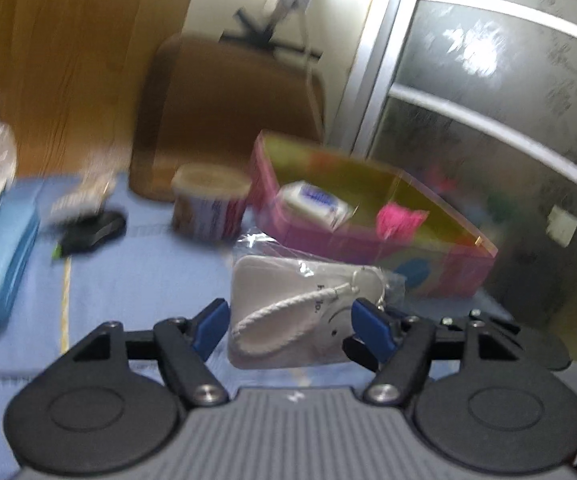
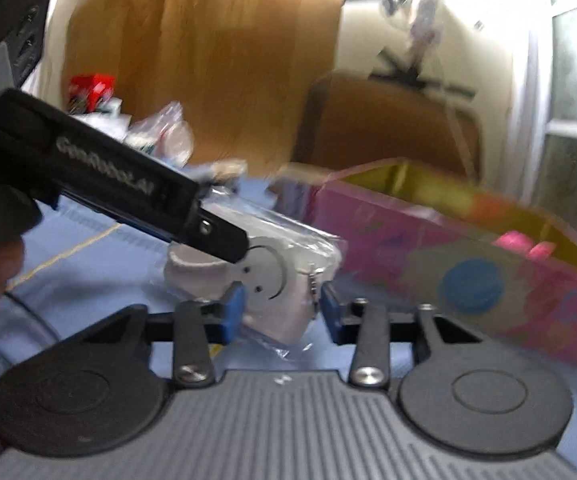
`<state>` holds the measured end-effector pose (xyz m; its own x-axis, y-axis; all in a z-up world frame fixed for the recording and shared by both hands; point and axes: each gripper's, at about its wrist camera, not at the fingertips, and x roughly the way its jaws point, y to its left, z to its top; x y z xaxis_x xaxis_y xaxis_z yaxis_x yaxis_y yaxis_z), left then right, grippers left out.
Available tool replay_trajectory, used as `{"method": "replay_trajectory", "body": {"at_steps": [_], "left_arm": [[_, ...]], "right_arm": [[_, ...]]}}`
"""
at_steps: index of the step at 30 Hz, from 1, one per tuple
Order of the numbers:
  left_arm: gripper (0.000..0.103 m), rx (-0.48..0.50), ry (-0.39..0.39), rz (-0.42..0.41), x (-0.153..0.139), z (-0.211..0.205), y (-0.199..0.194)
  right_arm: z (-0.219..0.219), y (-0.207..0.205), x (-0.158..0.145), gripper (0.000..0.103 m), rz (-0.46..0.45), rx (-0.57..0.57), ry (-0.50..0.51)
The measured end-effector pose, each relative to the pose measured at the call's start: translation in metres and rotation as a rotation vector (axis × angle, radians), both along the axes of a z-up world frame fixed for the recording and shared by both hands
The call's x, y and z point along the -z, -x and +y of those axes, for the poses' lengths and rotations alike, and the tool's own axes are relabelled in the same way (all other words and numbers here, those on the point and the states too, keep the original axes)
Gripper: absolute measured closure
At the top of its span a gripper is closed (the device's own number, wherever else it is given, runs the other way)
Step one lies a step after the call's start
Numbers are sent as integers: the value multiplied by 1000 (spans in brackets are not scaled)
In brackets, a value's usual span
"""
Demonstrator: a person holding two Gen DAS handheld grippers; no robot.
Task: Organize soft objects
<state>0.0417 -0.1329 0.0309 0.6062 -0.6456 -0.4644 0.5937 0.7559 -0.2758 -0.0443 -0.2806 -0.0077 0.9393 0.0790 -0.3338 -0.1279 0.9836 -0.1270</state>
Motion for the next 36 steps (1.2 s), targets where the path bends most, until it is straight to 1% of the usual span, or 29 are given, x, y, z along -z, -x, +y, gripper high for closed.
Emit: {"method": "replay_trajectory", "body": {"at_steps": [3,6,7,9,11,14,18,19,20,22,23,25,27,31,33,36], "left_arm": [[35,22,14,-60,-21,-16,-6],[35,48,5,-120,-39,-40,-16],[35,56,2,-133,-43,-50,-21],[35,74,12,-134,-49,-67,-34],[35,85,16,-132,-50,-84,-46],[34,94,4,-133,-46,-105,-58],[34,81,-57,-102,-30,-130,-73],[34,67,-66,-96,-27,-130,-73],[34,61,-59,-95,-26,-127,-72],[34,57,-41,-101,-25,-116,-67],[34,50,-39,-107,-25,-110,-64],[34,34,-38,-122,-25,-95,-57],[34,10,-50,-132,-24,-78,-50],[32,-47,-75,-136,-18,-44,-38],[32,-82,-95,-123,-11,-27,-33],[32,-150,-141,-83,4,-5,-30]], "right_arm": [[-12,-2,-15,66,-77,52,-30],[-22,-9,-29,66,-154,102,-1],[-26,-12,-34,66,-174,121,6],[-38,-22,-41,66,-203,158,8],[-51,-32,-45,66,-212,199,0],[-66,-42,-44,66,-212,241,-5],[-80,-61,-30,63,-172,306,26],[-83,-64,-28,63,-158,341,26],[-87,-66,-26,63,-145,363,5],[-93,-60,-27,63,-151,368,-64],[-94,-56,-26,62,-159,370,-83],[-90,-49,-26,62,-169,368,-86],[-86,-47,-25,62,-169,349,-101],[-63,-34,-25,62,-182,297,-113],[-51,-33,-24,60,-174,263,-115],[-31,-34,-19,58,-127,195,-124]]}}
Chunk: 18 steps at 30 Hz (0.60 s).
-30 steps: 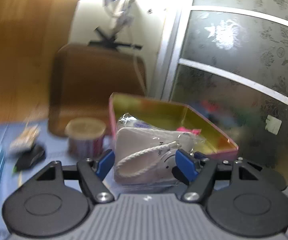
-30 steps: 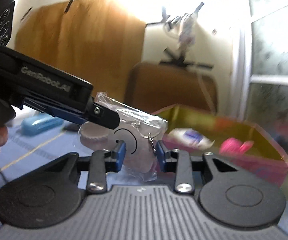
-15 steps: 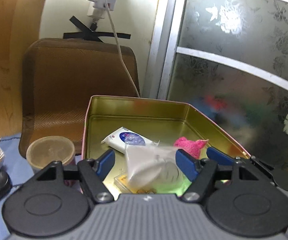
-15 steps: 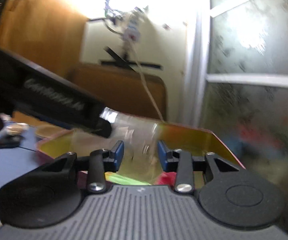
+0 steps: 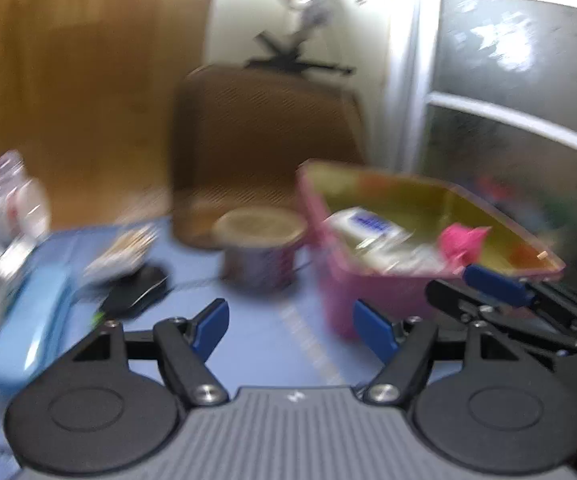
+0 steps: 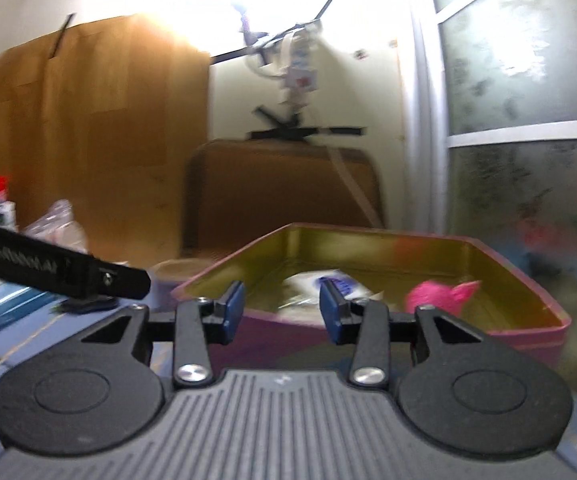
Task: Organize soft objects
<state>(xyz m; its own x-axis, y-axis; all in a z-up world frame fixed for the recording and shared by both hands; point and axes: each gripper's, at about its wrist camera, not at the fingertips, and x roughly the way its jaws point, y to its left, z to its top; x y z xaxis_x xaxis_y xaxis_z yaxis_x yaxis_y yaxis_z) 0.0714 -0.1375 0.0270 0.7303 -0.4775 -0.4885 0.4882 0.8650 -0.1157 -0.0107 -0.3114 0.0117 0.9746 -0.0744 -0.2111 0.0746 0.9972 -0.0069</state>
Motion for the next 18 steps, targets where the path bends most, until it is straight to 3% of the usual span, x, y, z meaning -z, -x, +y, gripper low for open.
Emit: {"method": "replay_trajectory", "body": {"at_steps": [4,8,18], "left_arm": [[32,-78,-12,64,15,22,-1],[31,-139,-49,76,24,35,-1],[27,-199,-101,86,39,42,-1]], "right_arm": [[22,-2,6,58,60,-72,-17],[32,-2,8,58,101,-95,-60],[22,2,16,52,103,-2,-185]]}}
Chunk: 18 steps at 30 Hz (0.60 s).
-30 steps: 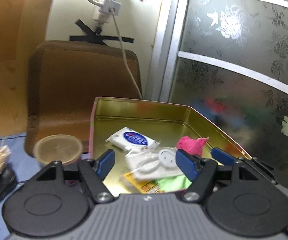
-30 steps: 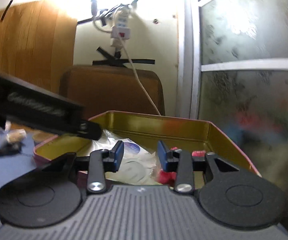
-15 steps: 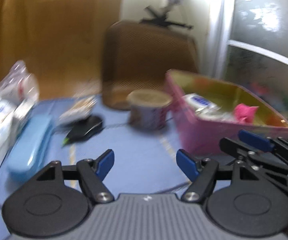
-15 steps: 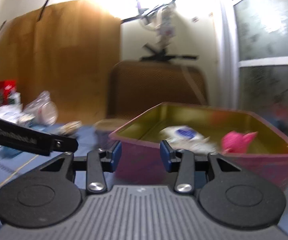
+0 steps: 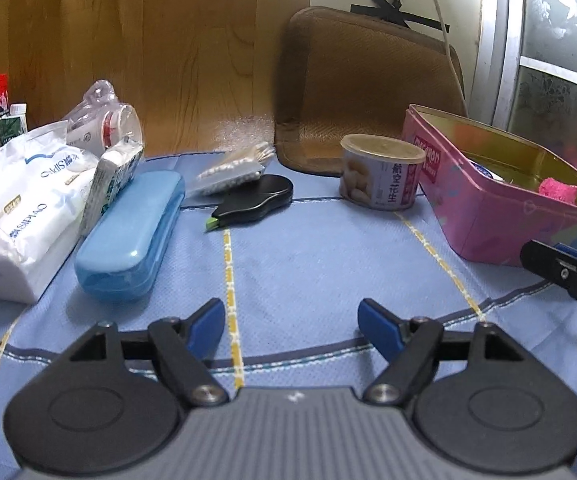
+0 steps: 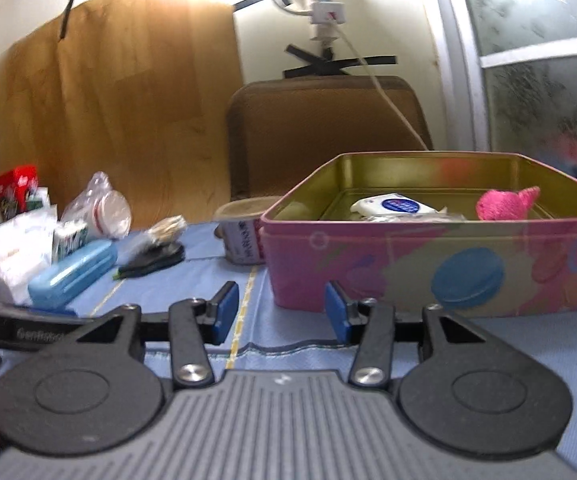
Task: Organize soft objects
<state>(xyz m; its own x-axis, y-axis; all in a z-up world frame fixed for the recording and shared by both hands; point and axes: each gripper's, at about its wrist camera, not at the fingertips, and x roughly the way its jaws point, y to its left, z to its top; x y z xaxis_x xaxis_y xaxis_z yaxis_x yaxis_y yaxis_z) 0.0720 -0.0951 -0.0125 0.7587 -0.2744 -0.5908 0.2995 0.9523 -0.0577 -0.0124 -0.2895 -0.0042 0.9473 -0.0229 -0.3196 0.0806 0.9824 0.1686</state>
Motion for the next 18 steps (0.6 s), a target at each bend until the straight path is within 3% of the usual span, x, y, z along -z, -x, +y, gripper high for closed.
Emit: {"method": "replay_trajectory", "body": {"at_steps": [10,18], "left_arm": [[27,7,-21,-11,0,-2,2],[24,9,-24,-10,1,-2,2]], "right_arm": [[7,2,1,51,-10,11,27],[-5,3,1,49,-11,13,-35]]}}
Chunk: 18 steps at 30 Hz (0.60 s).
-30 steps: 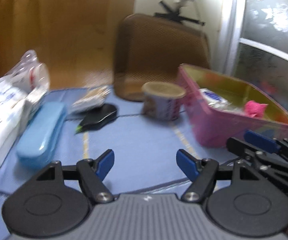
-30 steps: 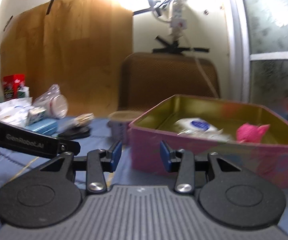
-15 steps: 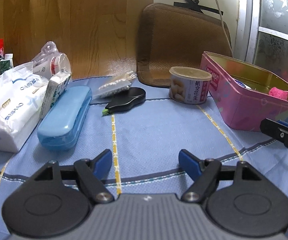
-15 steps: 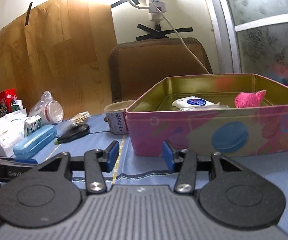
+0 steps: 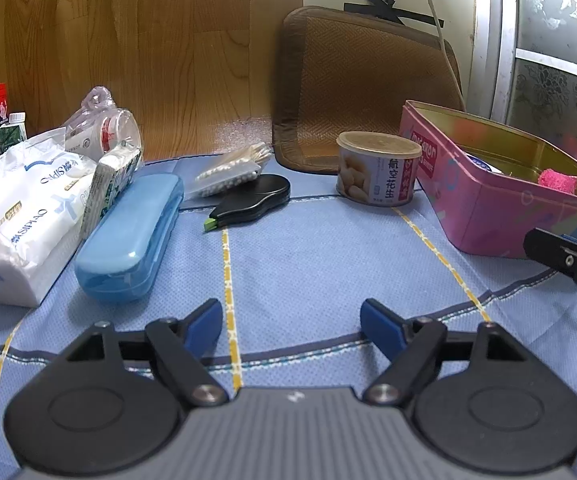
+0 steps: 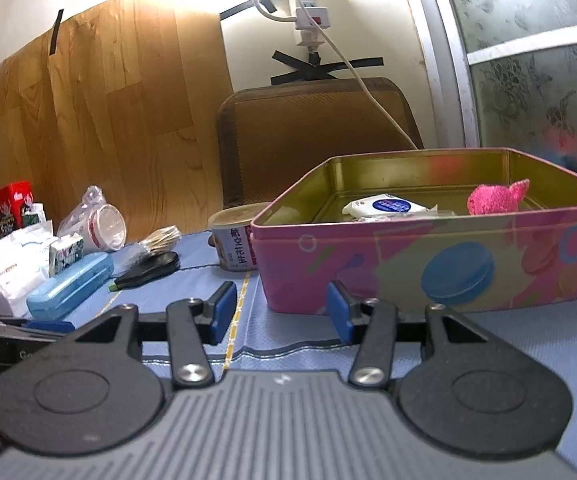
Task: Organize soft objects
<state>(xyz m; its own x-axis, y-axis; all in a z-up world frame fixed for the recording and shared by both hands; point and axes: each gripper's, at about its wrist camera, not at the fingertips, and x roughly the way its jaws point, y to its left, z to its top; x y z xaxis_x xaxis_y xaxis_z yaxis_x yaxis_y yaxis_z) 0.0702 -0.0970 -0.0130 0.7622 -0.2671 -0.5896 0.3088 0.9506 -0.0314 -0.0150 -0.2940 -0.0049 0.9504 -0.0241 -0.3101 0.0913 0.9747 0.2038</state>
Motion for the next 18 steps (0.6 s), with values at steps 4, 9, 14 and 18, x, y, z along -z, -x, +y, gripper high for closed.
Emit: {"method": "replay_trajectory", "body": {"at_steps": [4,9,14,18], "left_arm": [[24,2,1,0,0,0,0],[22,2,2,0,0,-1,0],[13,3,12,1,0,0,0],[11,0,21,8,0,2,-1]], "right_arm": [[-6,1,0,47,-3,1,-43],[-9,0,1,44,-5,1,-71],[-11,1,1,42,-7,1,-82],[-12,1,1,40,-7,3,-91]]}}
